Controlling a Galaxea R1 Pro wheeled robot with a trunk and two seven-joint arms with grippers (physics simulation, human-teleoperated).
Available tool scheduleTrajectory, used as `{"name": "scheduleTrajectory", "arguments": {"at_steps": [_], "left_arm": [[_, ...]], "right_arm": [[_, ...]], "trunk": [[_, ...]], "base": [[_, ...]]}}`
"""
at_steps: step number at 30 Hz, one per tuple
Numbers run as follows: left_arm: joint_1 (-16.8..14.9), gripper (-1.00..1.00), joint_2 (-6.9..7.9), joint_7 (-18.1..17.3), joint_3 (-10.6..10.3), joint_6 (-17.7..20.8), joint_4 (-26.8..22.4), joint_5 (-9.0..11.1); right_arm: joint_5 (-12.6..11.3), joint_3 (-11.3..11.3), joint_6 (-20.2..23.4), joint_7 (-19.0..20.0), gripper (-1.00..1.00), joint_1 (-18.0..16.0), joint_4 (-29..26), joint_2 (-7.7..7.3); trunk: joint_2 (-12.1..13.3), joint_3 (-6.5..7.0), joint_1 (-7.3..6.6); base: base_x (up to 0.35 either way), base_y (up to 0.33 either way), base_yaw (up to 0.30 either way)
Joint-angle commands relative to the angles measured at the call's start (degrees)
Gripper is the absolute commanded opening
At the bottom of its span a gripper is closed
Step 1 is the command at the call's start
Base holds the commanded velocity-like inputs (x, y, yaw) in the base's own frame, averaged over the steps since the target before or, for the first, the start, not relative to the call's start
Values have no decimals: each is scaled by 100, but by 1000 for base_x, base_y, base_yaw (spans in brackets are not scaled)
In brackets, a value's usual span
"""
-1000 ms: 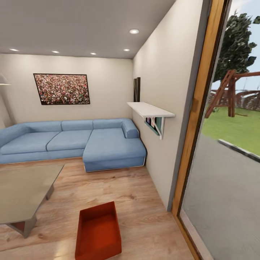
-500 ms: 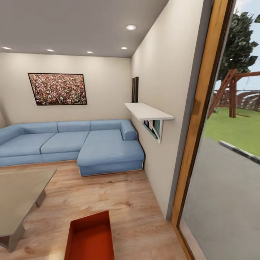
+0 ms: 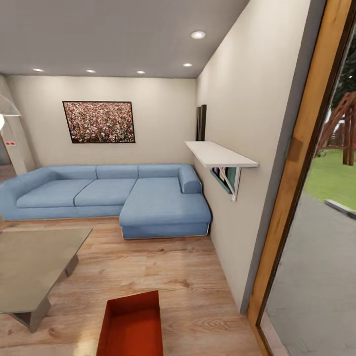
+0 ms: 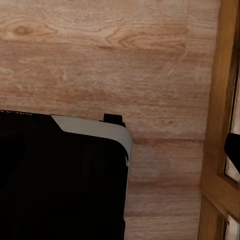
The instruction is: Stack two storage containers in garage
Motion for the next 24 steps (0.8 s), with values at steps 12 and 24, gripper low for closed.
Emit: {"name": "scheduleTrajectory", "arguments": {"at_steps": [12,24], "left_arm": [[-4,100,9,23,-40,-13,9,123],[-4,100,11,16,-57,-20,8,560]], "right_arm": [[-67,49,-35,-15,100,-8,17,2],[-67,49,-35,-16,100,-7,17,3]], "trunk": [[-9,-10,2],[-9,-10,2]], "base": [[0,0,269],[0,0,269]]}}
